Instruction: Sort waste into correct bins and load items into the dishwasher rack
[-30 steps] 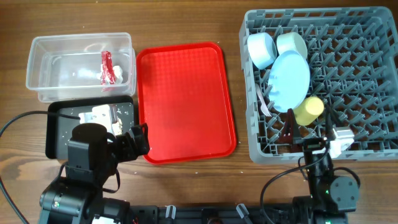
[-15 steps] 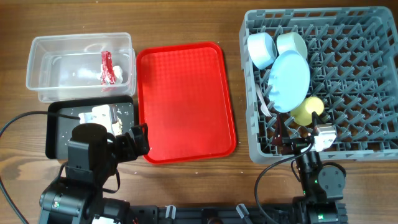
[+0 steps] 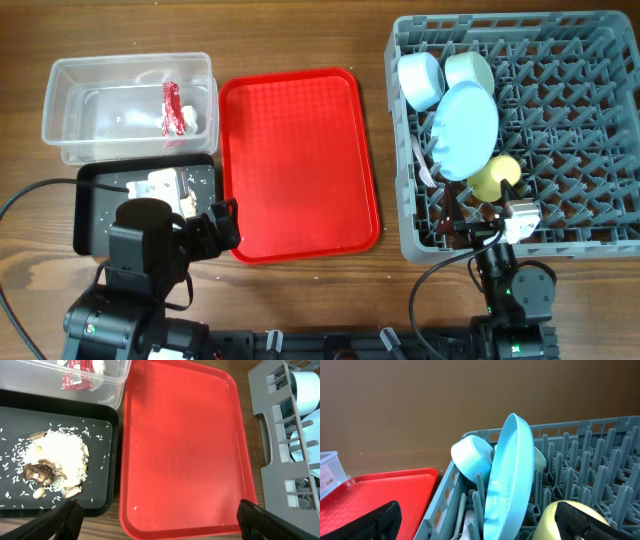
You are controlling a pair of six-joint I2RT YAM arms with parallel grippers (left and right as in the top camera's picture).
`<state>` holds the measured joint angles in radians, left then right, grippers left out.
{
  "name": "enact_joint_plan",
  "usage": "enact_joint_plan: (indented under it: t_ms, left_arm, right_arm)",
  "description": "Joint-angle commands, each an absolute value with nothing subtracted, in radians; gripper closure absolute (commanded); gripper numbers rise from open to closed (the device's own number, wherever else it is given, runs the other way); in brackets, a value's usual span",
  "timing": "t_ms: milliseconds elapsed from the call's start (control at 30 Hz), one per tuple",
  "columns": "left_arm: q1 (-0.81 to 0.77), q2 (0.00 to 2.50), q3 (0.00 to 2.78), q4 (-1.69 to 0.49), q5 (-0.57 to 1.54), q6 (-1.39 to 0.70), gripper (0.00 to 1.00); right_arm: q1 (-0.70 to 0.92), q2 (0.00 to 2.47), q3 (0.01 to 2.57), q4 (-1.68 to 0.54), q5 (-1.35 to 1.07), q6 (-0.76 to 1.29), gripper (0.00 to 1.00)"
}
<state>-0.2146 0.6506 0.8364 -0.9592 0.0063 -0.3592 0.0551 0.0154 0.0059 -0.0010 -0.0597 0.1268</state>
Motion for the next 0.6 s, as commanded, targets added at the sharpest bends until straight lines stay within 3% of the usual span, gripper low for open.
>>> enact_joint_plan:
  t_ms: [0,267,467,567]
  left_arm:
    - [-0.185,0.596,0.804,-0.944,-0.038,-0.323,0.0]
    - [-0.101,0.158,0.279,-0.419,-0.011,-0.235,0.0]
    - [-0.086,0.002,0.028,-0.004,0.012,-0.132,0.0]
    - [-0.075,0.002,0.006,-0.024,0.063,-0.075,0.0]
  right_arm:
    - [0.051,0.01,0.005,0.002,-0.076,0.133,0.0]
    - [0.051,0.01,0.005,0.002,-0.076,0.133,0.0]
    - [0.051,0.01,0.005,0.002,-0.076,0.133,0.0]
    - [0.051,0.01,0.005,0.002,-0.076,0.133,0.0]
